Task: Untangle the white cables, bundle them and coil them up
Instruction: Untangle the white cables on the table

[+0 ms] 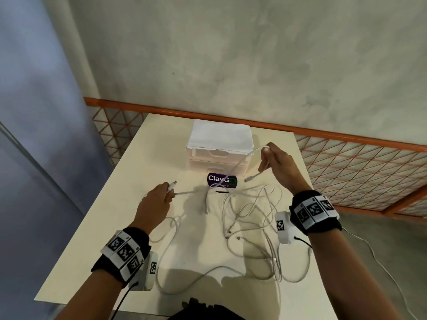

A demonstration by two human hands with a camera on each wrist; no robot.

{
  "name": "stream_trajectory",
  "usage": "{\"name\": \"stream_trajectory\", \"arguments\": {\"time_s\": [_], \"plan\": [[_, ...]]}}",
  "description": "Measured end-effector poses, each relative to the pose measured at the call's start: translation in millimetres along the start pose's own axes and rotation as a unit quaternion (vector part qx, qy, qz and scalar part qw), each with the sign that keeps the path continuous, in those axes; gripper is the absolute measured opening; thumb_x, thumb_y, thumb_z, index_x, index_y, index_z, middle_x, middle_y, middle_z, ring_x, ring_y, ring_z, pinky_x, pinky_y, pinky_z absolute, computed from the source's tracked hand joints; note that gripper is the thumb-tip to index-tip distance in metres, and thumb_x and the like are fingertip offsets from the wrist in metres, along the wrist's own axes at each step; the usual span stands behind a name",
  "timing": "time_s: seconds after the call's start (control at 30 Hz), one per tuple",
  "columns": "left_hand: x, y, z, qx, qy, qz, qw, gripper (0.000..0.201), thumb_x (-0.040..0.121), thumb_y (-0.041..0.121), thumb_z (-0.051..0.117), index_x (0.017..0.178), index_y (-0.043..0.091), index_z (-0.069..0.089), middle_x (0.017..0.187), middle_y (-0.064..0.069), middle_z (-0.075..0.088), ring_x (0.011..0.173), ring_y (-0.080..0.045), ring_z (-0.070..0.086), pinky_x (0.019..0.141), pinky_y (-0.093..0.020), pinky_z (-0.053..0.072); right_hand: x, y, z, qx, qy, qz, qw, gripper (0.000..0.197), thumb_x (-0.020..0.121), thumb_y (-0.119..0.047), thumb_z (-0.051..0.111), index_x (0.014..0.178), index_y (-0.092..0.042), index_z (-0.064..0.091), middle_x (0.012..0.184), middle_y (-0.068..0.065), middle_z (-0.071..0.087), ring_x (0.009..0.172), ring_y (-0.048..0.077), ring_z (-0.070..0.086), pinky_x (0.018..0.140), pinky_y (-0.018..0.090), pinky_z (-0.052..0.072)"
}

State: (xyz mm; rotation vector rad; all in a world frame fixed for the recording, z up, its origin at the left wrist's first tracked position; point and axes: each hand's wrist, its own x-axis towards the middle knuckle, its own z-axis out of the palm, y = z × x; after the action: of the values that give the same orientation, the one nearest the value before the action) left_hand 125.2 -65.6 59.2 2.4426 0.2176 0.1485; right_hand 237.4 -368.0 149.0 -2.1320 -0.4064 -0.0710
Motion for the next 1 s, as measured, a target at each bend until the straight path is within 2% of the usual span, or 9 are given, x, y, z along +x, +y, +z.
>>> {"name": "stream_trajectory", "arguments": {"time_s": [0.07, 0.2, 0.33, 0.47, 0.6, 0.7, 0.8, 0.87, 1.0], "plan": [[-1, 12, 0, -0.064, -0.008, 0.031, 0.997, 0.020, 0.099, 0.018, 0.041, 0.094, 0.013, 0.059, 0.099, -0.004, 0.067, 0.093, -0.025, 0.060, 0.078, -0.032, 0.042, -3, -7, 4, -0.006, -0.041, -0.004, 0.999, 0.029, 0.100, -0.029, 0.036, 0.078, -0.014, 0.048, 0.058, 0.002, 0.049, 0.058, 0.019, 0.049, 0.062, 0.031, 0.045], [0, 45, 2, -0.160, -0.055, 0.073, 0.983, 0.021, 0.100, 0.025, 0.038, 0.100, 0.021, 0.059, 0.088, 0.009, 0.070, 0.065, -0.006, 0.051, 0.064, -0.011, 0.038, -16, -17, 15, -0.054, -0.132, -0.025, 0.989, 0.026, 0.096, -0.032, 0.046, 0.085, -0.010, 0.055, 0.062, -0.014, 0.053, 0.060, 0.000, 0.045, 0.061, 0.012, 0.037], [0, 39, -12, -0.146, -0.051, 0.057, 0.986, 0.024, 0.100, 0.025, 0.038, 0.095, 0.015, 0.059, 0.063, 0.005, 0.064, 0.048, -0.004, 0.048, 0.055, -0.010, 0.037, -40, -1, -3, -0.042, -0.184, 0.018, 0.982, 0.019, 0.086, -0.030, 0.063, 0.081, -0.013, 0.061, 0.065, 0.000, 0.053, 0.061, 0.004, 0.042, 0.062, 0.018, 0.032], [-8, 23, -23, -0.165, -0.100, -0.003, 0.981, 0.028, 0.101, 0.027, 0.037, 0.092, 0.016, 0.061, 0.052, 0.005, 0.056, 0.044, -0.005, 0.042, 0.047, -0.012, 0.033, -86, 32, -13, -0.002, -0.246, 0.109, 0.963, 0.044, 0.090, -0.047, 0.046, 0.080, -0.013, 0.072, 0.058, -0.011, 0.059, 0.057, -0.003, 0.048, 0.066, 0.017, 0.035], [-19, 18, -26, -0.147, -0.195, -0.071, 0.967, 0.033, 0.101, 0.031, 0.036, 0.096, 0.009, 0.061, 0.061, -0.004, 0.054, 0.043, -0.004, 0.037, 0.040, -0.011, 0.029, -124, 58, -1, -0.050, -0.443, 0.178, 0.877, 0.028, 0.088, -0.049, 0.054, 0.082, -0.032, 0.075, 0.086, -0.007, 0.067, 0.085, -0.002, 0.058, 0.082, 0.019, 0.040], [-26, 7, -28, -0.098, -0.250, -0.132, 0.954, 0.037, 0.101, 0.032, 0.036, 0.100, 0.003, 0.059, 0.060, -0.004, 0.054, 0.050, -0.014, 0.035, 0.033, -0.013, 0.024, -147, 71, 12, -0.087, -0.546, 0.227, 0.802, 0.021, 0.087, -0.044, 0.058, 0.085, -0.032, 0.075, 0.067, -0.004, 0.054, 0.064, 0.006, 0.046, 0.066, 0.022, 0.037], [-32, 2, -30, -0.087, -0.284, -0.182, 0.937, 0.040, 0.101, 0.032, 0.034, 0.102, -0.001, 0.057, 0.064, -0.007, 0.054, 0.049, -0.014, 0.032, 0.033, -0.014, 0.022, -155, 79, 28, -0.174, -0.503, 0.257, 0.807, 0.018, 0.085, -0.026, 0.064, 0.091, -0.013, 0.074, 0.067, -0.004, 0.061, 0.056, 0.004, 0.049, 0.057, 0.012, 0.039], [-36, 2, -30, -0.103, -0.300, -0.200, 0.927, 0.041, 0.101, 0.033, 0.035, 0.101, -0.001, 0.056, 0.065, -0.009, 0.053, 0.047, -0.013, 0.029, 0.034, -0.015, 0.021, -154, 83, 40, -0.239, -0.456, 0.258, 0.818, 0.017, 0.082, -0.015, 0.067, 0.098, -0.009, 0.070, 0.089, 0.008, 0.071, 0.064, 0.011, 0.059, 0.057, 0.013, 0.043], [-45, 5, -31, -0.119, -0.319, -0.209, 0.917, 0.038, 0.100, 0.036, 0.036, 0.096, 0.004, 0.055, 0.066, -0.008, 0.053, 0.045, -0.010, 0.029, 0.036, -0.016, 0.022, -134, 66, 63, -0.388, -0.371, 0.250, 0.806, 0.028, 0.077, -0.021, 0.072, 0.104, -0.015, 0.066, 0.114, 0.007, 0.065, 0.105, 0.027, 0.062, 0.087, 0.035, 0.048]]}}
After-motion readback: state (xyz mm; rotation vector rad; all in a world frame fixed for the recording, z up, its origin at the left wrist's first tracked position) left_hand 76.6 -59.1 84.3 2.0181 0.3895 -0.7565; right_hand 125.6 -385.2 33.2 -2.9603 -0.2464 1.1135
